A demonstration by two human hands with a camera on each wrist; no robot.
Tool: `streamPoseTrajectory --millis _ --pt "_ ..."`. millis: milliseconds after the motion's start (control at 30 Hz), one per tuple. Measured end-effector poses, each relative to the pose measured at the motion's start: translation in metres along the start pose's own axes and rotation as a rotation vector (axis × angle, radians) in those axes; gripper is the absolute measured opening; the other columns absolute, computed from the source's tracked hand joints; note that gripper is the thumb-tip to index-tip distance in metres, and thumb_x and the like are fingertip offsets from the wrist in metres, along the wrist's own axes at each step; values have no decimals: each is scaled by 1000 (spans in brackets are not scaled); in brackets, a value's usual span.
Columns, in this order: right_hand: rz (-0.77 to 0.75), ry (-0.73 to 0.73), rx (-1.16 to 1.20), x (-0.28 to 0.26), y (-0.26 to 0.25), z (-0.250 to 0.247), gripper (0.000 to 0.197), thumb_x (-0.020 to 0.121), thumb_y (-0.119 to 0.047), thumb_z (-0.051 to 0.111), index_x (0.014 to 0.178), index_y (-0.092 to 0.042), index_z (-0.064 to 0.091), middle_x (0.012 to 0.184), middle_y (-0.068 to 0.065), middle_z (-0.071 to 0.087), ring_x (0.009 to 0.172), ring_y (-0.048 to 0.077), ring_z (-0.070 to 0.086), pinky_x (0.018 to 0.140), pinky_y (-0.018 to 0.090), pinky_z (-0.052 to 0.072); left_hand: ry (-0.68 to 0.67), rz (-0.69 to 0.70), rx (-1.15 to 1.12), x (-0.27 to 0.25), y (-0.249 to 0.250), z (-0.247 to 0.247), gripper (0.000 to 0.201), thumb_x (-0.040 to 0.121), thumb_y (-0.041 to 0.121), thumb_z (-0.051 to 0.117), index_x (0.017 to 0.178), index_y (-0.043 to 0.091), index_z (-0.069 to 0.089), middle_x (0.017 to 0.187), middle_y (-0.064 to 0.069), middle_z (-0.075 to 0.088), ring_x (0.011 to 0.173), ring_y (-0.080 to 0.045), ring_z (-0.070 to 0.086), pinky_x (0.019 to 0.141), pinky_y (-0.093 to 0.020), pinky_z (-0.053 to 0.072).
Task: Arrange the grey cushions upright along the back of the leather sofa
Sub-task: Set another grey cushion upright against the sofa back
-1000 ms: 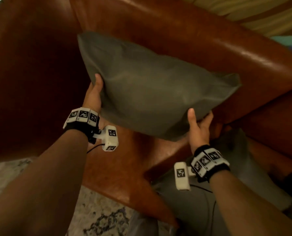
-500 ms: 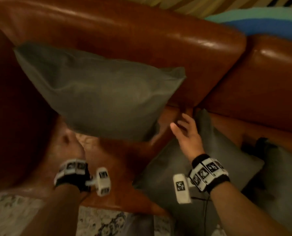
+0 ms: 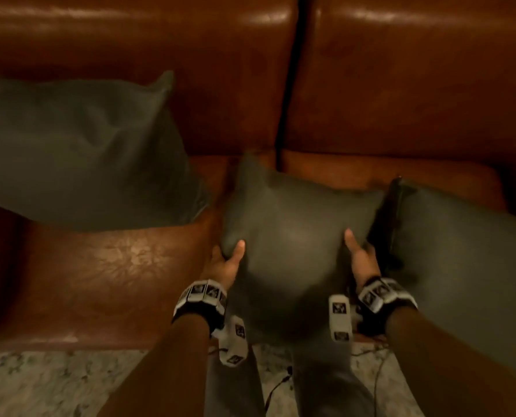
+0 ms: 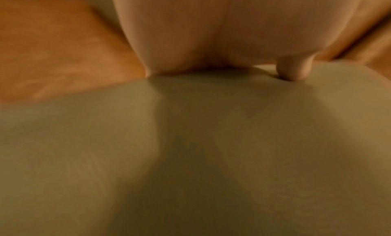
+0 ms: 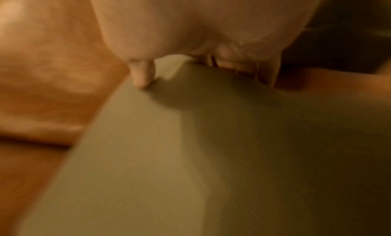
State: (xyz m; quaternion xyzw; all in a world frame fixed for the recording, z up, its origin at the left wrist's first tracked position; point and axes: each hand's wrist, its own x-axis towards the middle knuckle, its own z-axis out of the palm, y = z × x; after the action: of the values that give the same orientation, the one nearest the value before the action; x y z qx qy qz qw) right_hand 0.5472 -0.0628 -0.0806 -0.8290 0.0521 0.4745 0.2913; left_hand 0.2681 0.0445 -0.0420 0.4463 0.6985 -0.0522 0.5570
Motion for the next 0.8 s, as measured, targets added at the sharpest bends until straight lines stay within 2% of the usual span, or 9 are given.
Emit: streamPoseTrajectory --millis 100,167,300,367,433,500,567,700,800 --pt "-216 -53 -256 -38 -85 4 75 79 -60 68 144 -29 44 133 5 59 121 26 55 110 38 41 -22 -68 -167 -45 -29 39 78 90 59 45 153 17 26 162 -6 26 150 -29 23 124 -41 13" --pt "-309 -126 -291 -39 -100 -5 52 88 -42 68 134 -24 54 116 -2 56 109 18 53 97 26 39 -79 -132 -254 -66 -42 59 81 86 65 47 151 18 30 160 -4 31 148 -29 27 123 -40 17" --pt "-329 26 -297 -47 -47 -38 20 84 -38 71 97 -22 70 107 14 73 105 35 65 95 39 50 115 -34 150 -60 -21 38 53 89 43 62 134 16 52 141 -16 53 132 -39 48 110 -45 38" --pt "-149 93 -302 -53 15 -63 27 83 -45 69 81 -18 66 102 22 73 103 42 66 94 46 51 320 5 403 -48 13 11 38 89 25 59 121 3 59 125 -24 62 116 -43 58 98 -46 46" --pt "102 92 -245 -66 66 -81 46 74 -63 68 80 -18 64 102 22 73 100 42 67 94 52 53 455 173 480 -30 51 -8 45 87 33 54 122 5 56 124 -25 61 115 -44 56 98 -47 46" --pt "289 45 -44 -78 94 -86 67 66 -71 71 101 -14 60 114 15 67 101 41 64 96 56 53 312 268 566 -7 76 -7 63 86 49 51 140 18 45 144 -19 49 134 -41 43 112 -50 35" --pt "396 -17 186 -68 106 -76 78 72 -57 76 133 -18 49 126 10 56 111 40 58 99 57 50 51 168 634 12 82 4 68 90 59 46 150 34 26 160 -8 29 146 -36 28 120 -50 21" --pt "206 46 127 -19 112 -59 145 34 -91 71 153 -19 28 157 12 39 140 39 42 114 57 36 27 39 474 10 57 8 63 94 61 35 151 41 18 164 -8 21 148 -37 22 121 -48 18" --pt "56 0 63 -54 45 -44 113 61 -64 78 153 -20 28 155 10 42 140 36 43 117 49 33 122 -83 306 -16 12 0 58 98 55 30 151 34 23 157 -18 34 140 -43 36 119 -50 23"
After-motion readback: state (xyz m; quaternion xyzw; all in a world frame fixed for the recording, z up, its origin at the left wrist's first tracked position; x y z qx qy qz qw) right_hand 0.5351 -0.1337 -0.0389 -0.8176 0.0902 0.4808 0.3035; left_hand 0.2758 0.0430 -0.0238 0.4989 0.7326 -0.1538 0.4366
